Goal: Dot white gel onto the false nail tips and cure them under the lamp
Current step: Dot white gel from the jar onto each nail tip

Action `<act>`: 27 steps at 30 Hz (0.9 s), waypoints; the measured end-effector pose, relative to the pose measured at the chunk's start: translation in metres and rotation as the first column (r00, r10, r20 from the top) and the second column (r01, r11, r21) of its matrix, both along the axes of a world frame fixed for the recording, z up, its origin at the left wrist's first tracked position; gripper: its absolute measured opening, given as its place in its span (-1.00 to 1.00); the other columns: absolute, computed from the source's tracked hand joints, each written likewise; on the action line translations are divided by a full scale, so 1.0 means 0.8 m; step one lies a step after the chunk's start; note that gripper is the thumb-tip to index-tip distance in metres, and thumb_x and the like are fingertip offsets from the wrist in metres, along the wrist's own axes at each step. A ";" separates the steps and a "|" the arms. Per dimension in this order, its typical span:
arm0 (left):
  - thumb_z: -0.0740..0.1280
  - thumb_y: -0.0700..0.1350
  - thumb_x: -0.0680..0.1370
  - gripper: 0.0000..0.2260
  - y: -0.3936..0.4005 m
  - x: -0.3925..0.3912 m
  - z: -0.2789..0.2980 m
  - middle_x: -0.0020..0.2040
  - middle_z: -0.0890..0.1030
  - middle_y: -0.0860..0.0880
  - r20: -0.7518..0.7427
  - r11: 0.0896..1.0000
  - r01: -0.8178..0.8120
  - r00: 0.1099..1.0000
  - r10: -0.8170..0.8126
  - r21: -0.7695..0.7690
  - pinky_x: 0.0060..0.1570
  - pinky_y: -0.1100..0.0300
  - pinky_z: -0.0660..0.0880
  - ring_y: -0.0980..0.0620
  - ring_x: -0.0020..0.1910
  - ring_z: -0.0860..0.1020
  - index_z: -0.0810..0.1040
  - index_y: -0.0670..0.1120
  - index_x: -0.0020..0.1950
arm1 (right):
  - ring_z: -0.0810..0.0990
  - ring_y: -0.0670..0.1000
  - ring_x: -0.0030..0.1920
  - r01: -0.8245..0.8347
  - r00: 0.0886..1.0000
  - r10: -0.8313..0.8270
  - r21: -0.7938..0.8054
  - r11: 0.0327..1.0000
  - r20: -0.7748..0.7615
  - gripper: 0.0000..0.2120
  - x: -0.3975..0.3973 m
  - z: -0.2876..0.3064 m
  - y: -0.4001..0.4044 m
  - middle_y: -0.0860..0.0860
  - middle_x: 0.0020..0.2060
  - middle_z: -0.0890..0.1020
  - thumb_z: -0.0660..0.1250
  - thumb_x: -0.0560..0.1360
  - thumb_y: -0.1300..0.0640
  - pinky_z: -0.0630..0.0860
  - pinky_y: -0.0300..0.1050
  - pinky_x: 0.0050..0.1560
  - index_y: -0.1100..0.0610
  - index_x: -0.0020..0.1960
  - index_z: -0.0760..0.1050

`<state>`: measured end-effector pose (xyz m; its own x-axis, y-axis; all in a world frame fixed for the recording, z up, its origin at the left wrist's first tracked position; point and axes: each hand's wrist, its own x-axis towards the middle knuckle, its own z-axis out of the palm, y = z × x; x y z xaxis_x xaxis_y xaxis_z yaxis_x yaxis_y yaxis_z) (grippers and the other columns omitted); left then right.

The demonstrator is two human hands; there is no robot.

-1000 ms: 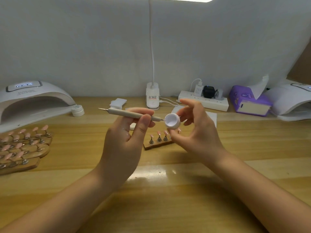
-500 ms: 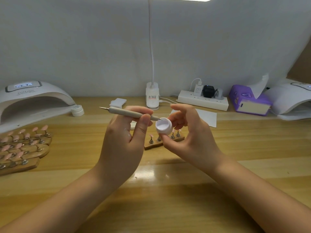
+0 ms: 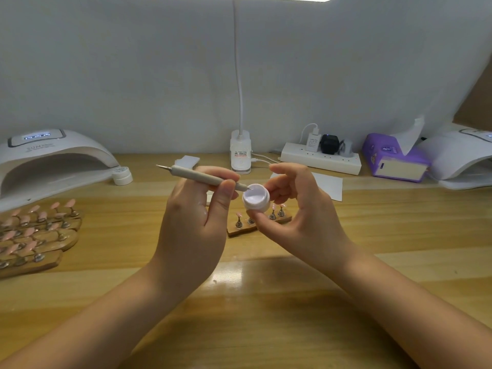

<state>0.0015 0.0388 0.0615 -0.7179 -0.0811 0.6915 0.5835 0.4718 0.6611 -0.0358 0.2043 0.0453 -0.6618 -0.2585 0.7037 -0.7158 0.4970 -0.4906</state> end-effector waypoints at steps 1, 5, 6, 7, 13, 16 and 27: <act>0.17 -0.03 0.59 -0.85 0.000 0.000 0.000 -0.10 0.60 0.01 0.000 1.000 -0.003 1.000 0.003 -0.004 -0.10 0.34 0.49 0.17 -0.10 0.58 0.50 -0.01 0.05 | 0.55 -0.13 -0.06 -0.001 1.000 0.001 0.002 1.000 -0.002 -0.34 0.000 0.000 0.000 -0.06 -0.04 0.58 0.57 0.34 0.08 0.55 -0.25 -0.03 0.12 0.31 0.30; 0.18 -0.02 0.59 -0.85 0.000 -0.001 -0.001 -0.09 0.60 0.05 0.005 0.999 -0.023 1.000 0.023 -0.026 -0.05 0.03 0.54 0.13 -0.08 0.59 0.51 0.00 0.05 | 0.54 -0.14 -0.05 -0.004 1.000 0.004 0.007 1.000 -0.017 -0.33 -0.001 -0.001 -0.001 -0.07 -0.04 0.57 0.57 0.33 0.08 0.54 -0.28 -0.02 0.12 0.31 0.30; 0.18 -0.02 0.59 -0.85 -0.001 -0.001 -0.002 -0.09 0.60 0.05 0.006 0.999 -0.025 1.000 0.025 -0.029 -0.05 -0.04 0.54 0.09 -0.07 0.59 0.52 0.00 0.05 | 0.53 -0.15 -0.05 -0.003 1.000 0.003 0.011 1.000 -0.021 -0.32 -0.001 -0.002 -0.001 -0.07 -0.04 0.57 0.57 0.33 0.08 0.54 -0.29 -0.02 0.12 0.31 0.30; 0.19 -0.02 0.59 -0.85 -0.001 -0.001 -0.002 -0.09 0.60 0.05 0.005 0.999 -0.026 1.000 0.026 -0.033 -0.05 -0.09 0.53 0.05 -0.06 0.59 0.52 0.00 0.05 | 0.53 -0.15 -0.04 -0.002 1.000 0.003 0.013 1.000 -0.025 -0.32 -0.001 -0.002 -0.001 -0.07 -0.04 0.57 0.57 0.33 0.08 0.54 -0.30 -0.01 0.12 0.32 0.30; 0.20 0.00 0.58 -0.84 -0.002 -0.002 -0.003 -0.08 0.60 0.01 0.015 0.998 -0.033 0.999 0.034 -0.047 -0.07 -0.13 0.53 -0.03 -0.04 0.58 0.53 0.00 0.05 | 0.53 -0.18 -0.04 -0.007 0.999 0.008 0.023 1.000 -0.042 -0.32 -0.002 -0.003 -0.001 -0.11 -0.03 0.55 0.57 0.33 0.08 0.52 -0.34 0.00 0.11 0.32 0.29; 0.20 0.00 0.58 -0.84 -0.001 -0.002 -0.004 -0.08 0.60 0.01 0.018 0.998 -0.036 0.999 0.037 -0.049 -0.07 -0.12 0.52 -0.03 -0.03 0.58 0.53 -0.01 0.05 | 0.52 -0.19 -0.03 -0.005 0.999 0.006 0.028 1.000 -0.047 -0.32 -0.002 -0.004 -0.001 -0.13 -0.04 0.54 0.57 0.33 0.08 0.50 -0.38 0.02 0.11 0.32 0.29; 0.19 0.01 0.58 -0.86 -0.002 -0.003 -0.004 -0.10 0.59 0.06 0.025 0.998 -0.038 0.999 0.039 -0.043 -0.07 -0.06 0.54 0.00 -0.03 0.58 0.52 0.05 0.04 | 0.55 -0.15 -0.06 -0.009 1.000 0.010 0.034 0.999 -0.030 -0.33 -0.001 -0.004 -0.001 -0.05 -0.03 0.59 0.56 0.34 0.07 0.54 -0.29 -0.01 0.12 0.32 0.29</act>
<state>-0.0009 0.0372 0.0580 -0.7324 -0.0798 0.6761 0.5474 0.5215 0.6545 -0.0364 0.2035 0.0421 -0.6381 -0.2883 0.7139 -0.7345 0.5061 -0.4522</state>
